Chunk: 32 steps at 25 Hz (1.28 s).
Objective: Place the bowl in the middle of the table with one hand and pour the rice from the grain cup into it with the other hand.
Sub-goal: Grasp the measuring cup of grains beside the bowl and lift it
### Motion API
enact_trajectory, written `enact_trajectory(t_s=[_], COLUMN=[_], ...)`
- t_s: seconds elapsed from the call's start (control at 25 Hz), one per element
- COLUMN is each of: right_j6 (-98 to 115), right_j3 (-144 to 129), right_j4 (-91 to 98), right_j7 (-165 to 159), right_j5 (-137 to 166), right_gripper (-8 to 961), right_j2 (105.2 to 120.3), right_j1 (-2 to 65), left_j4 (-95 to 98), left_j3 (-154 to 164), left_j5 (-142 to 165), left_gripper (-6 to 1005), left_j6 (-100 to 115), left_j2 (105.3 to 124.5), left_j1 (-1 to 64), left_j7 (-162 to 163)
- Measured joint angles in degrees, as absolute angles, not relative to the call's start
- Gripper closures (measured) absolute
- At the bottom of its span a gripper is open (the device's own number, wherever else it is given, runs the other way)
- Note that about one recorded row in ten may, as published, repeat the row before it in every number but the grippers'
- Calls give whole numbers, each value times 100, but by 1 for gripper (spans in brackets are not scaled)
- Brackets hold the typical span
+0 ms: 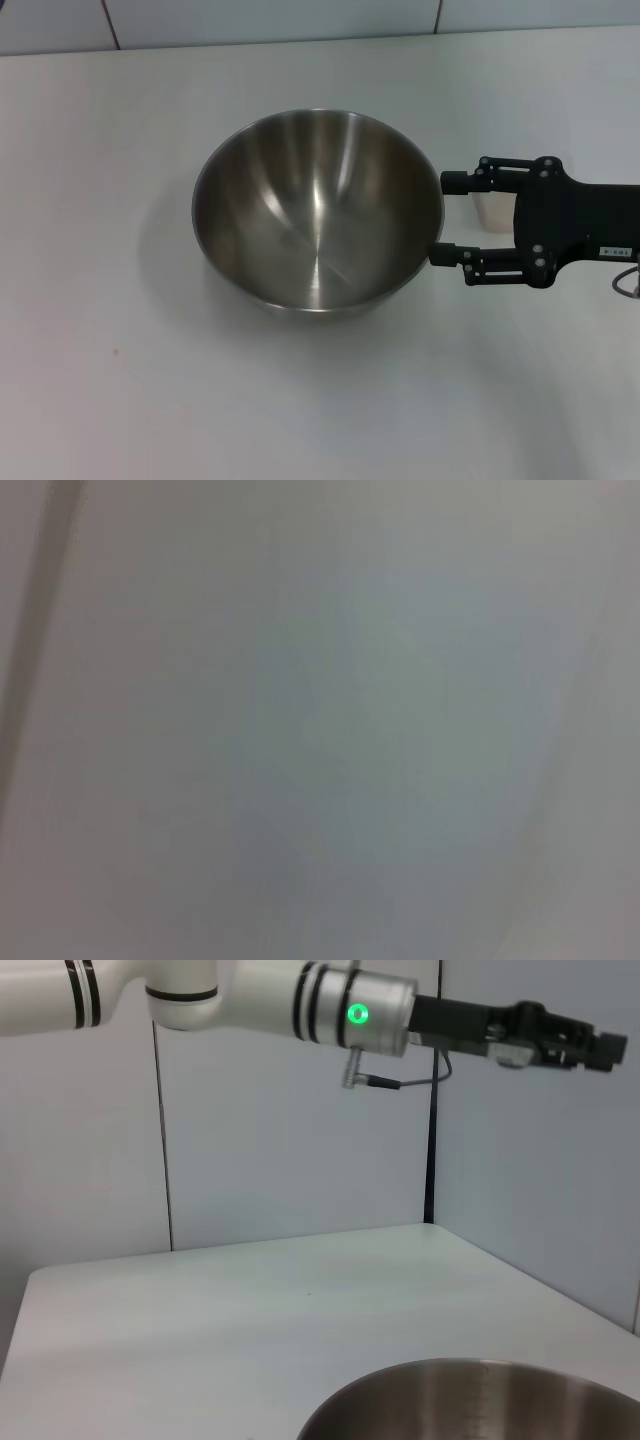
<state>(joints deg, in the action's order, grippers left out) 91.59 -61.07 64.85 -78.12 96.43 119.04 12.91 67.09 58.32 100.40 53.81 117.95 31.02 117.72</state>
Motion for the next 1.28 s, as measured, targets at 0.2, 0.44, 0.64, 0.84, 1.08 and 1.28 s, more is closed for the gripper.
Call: enact_trajectory(t_s=[0.2,0.44,0.64,0.84,1.08,1.28], right_j6=[9152,9148,9152,9158,9161,9158], right_j3=[-6108,-6105,-6100,-6099,-6099,-6099], right_j4=[6480,6477,6477,6468,6468,6477], right_j7=[-7805,-7804,-7804,-7805,-7849,-7922], right_j5=[9655,9704,9717,9720,9719,9688], right_gripper=[198,199,198,198,198,199], right_j2=[11901,11900,11900,11900,11900,11909], right_j1=[1301,1337,1385,1391,1415,1386], left_j4=[6507,6096,6335,6320,6204,6044], left_j3=[5588,5470,5256,5092,4345,3852], left_j5=[9876,10004,9988,9834,9536,9416], left_gripper=[665,561,320,247,159,318], left_j6=[6329,7824,8523,8786,9114,9300], left_j2=[11666,11204,11382,11479,11653,11714], left_j1=[3068,3117,2848,2498,2294,2258], left_j7=[11269,11390,10833,10129,10026,10094])
